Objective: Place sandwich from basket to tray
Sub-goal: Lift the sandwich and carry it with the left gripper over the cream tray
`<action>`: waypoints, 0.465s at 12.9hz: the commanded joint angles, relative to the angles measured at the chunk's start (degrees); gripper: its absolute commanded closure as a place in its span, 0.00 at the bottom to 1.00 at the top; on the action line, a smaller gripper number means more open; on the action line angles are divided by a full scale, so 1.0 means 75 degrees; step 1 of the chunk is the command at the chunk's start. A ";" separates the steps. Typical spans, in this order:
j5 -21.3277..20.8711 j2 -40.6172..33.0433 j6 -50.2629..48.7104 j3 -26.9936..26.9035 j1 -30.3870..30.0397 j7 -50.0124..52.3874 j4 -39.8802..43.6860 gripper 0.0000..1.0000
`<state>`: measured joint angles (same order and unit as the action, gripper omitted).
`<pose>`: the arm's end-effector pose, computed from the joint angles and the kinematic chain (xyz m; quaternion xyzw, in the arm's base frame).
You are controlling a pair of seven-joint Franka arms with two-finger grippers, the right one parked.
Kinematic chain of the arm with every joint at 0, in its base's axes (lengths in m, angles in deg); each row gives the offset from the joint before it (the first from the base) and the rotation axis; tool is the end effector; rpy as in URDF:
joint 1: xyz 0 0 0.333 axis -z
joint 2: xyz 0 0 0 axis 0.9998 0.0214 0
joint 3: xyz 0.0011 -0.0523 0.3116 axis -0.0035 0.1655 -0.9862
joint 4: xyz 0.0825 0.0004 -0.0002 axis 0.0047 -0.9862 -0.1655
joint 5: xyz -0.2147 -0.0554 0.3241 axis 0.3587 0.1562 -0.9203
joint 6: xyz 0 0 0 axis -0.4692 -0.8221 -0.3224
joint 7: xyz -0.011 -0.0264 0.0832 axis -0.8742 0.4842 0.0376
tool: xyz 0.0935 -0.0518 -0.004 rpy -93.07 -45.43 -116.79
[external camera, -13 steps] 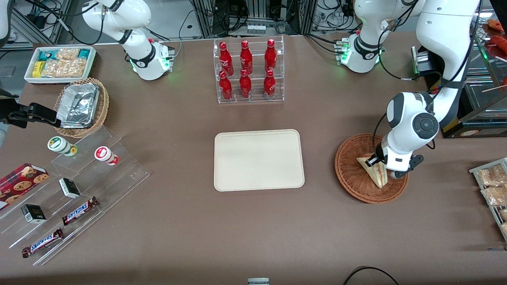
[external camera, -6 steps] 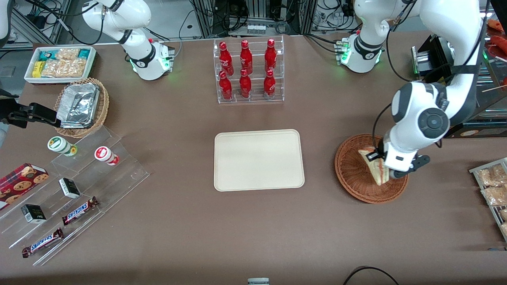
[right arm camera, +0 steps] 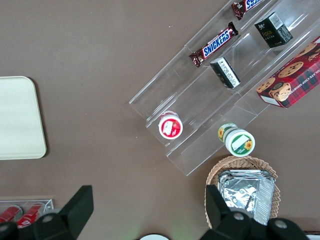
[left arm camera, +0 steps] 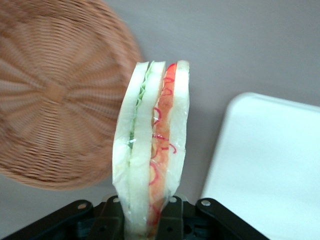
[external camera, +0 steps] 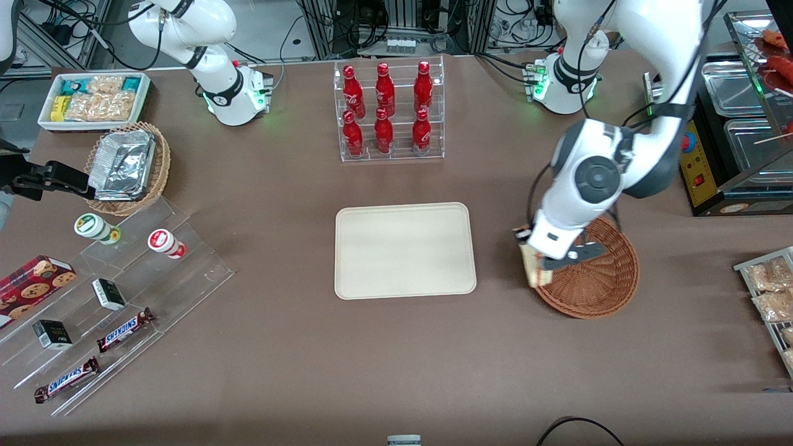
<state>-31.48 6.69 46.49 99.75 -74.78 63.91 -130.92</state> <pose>0.5517 -0.2473 0.3431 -0.9922 -0.1152 0.0466 0.0067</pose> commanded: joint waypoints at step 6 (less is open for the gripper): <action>0.0276 0.2041 -0.0153 -0.0077 0.1930 0.1899 0.2272 1.00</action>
<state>-30.03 17.97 46.56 99.84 -63.35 73.95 -119.89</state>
